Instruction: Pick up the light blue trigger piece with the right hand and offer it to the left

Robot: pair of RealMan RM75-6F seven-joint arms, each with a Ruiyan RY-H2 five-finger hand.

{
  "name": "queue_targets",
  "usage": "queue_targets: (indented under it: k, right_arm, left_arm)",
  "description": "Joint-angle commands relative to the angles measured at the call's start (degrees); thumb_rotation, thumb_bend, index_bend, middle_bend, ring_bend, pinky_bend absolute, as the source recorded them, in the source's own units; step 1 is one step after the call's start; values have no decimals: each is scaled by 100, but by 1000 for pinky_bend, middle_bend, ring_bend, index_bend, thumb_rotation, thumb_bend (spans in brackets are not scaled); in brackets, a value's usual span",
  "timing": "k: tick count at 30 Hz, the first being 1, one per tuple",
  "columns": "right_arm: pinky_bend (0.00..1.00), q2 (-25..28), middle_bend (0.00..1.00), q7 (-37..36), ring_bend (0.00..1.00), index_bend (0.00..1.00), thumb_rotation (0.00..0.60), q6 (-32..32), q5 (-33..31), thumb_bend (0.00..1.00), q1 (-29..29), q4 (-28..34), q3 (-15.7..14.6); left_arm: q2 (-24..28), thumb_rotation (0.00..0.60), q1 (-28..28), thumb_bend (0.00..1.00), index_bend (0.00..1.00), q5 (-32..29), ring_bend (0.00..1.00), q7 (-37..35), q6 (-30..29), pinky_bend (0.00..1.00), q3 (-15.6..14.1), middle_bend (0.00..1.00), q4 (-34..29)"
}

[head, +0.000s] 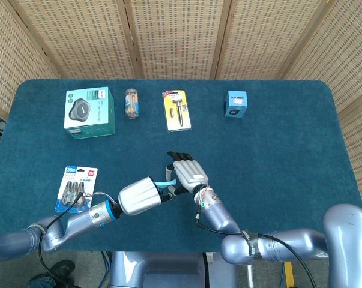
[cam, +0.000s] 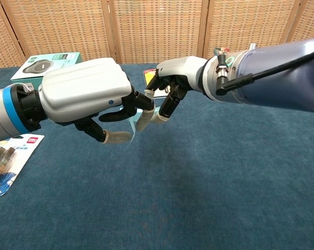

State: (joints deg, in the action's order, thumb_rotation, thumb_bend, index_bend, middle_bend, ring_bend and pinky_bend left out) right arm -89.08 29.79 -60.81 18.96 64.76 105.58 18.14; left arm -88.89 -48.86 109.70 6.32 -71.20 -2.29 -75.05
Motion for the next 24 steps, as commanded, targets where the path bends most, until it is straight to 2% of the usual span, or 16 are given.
queue_targets:
  k: [1, 11, 24]
  right_arm:
    - [0, -5, 72, 12, 0, 589, 600, -13, -4, 608, 9, -2, -7]
    - [0, 20, 72, 6, 0, 589, 600, -32, -26, 609, 19, 35, 9]
    - [0, 46, 73, -46, 0, 589, 600, -7, -4, 609, -4, 27, -15]
  left_arm:
    - [-5, 600, -4, 299, 591, -2, 1000, -10, 5, 1000, -4, 949, 0]
    - [-51, 600, -20, 320, 606, 9, 999, 55, 7, 1000, 3, 948, 20]
    - [-95, 600, -29, 461, 688, -27, 1000, 40, 9, 1000, 18, 949, 44]
